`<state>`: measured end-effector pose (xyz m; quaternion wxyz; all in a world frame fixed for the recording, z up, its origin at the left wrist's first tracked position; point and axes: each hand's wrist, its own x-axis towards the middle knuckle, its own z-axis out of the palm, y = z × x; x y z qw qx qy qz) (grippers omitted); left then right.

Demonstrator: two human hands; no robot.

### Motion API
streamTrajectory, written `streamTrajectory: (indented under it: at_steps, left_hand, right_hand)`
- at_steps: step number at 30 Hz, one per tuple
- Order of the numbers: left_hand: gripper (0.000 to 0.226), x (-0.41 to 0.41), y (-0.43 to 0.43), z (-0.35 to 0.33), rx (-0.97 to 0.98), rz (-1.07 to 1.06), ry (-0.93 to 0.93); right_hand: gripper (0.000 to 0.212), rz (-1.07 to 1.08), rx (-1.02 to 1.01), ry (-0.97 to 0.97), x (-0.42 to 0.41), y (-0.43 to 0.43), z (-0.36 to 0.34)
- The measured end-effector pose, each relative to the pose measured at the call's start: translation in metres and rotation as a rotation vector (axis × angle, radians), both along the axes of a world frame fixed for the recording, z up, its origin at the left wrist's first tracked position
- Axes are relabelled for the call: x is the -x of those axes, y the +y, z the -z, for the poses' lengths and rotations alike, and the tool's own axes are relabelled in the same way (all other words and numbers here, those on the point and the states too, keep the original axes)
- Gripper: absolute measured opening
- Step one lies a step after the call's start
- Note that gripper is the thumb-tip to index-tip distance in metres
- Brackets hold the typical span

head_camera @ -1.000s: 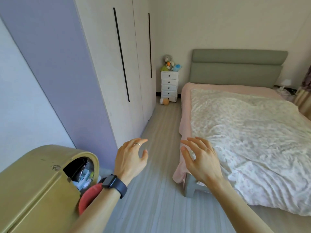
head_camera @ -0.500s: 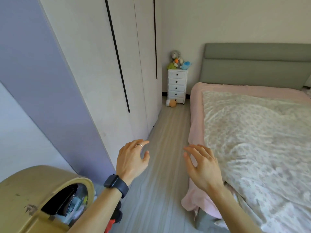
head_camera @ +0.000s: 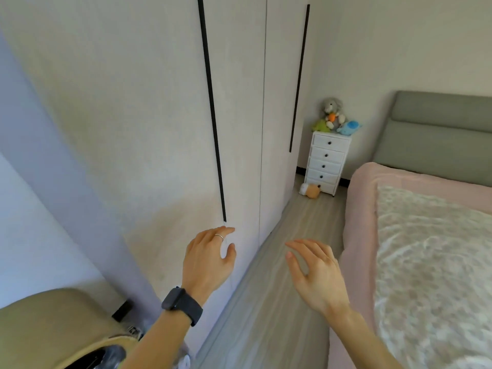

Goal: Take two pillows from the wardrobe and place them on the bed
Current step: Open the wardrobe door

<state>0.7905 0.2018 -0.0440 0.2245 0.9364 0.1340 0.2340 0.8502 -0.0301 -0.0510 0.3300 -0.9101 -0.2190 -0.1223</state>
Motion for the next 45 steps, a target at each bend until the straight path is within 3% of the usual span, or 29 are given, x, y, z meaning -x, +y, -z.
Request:
streamTrajectory:
  at_steps: [7, 14, 19, 26, 31, 38, 45]
  left_hand:
    - [0.039, -0.117, 0.060, -0.030, -0.163, -0.070, -0.125]
    - [0.048, -0.216, 0.101, -0.102, -0.552, -0.211, -0.328]
    - [0.051, -0.275, 0.125, -0.144, -0.687, -0.400, -0.432]
    - [0.058, -0.334, 0.138, -0.167, -0.670, -0.810, -0.495]
    - [0.037, -0.369, 0.132, -0.165, -0.635, -0.993, -0.517]
    - [0.011, -0.372, 0.126, -0.148, -0.660, -1.029, -0.401]
    - [0.012, -0.381, 0.097, -0.161, -0.493, -1.140, -0.370]
  right_hand:
    - [0.031, -0.161, 0.004, 0.005, -0.124, 0.066, -0.008]
    - [0.035, -0.277, -0.087, -0.185, -0.253, 0.139, -0.063]
    - [0.036, -0.411, -0.221, -0.364, -0.344, 0.209, -0.107]
    - [0.048, -0.651, -0.402, -0.674, -0.435, 0.301, -0.151]
    - [0.053, -0.746, -0.473, -0.863, -0.468, 0.350, -0.158]
    - [0.058, -0.716, -0.489, -1.061, -0.501, 0.388, -0.138]
    - [0.060, -0.766, -0.538, -1.056, -0.501, 0.387, -0.140]
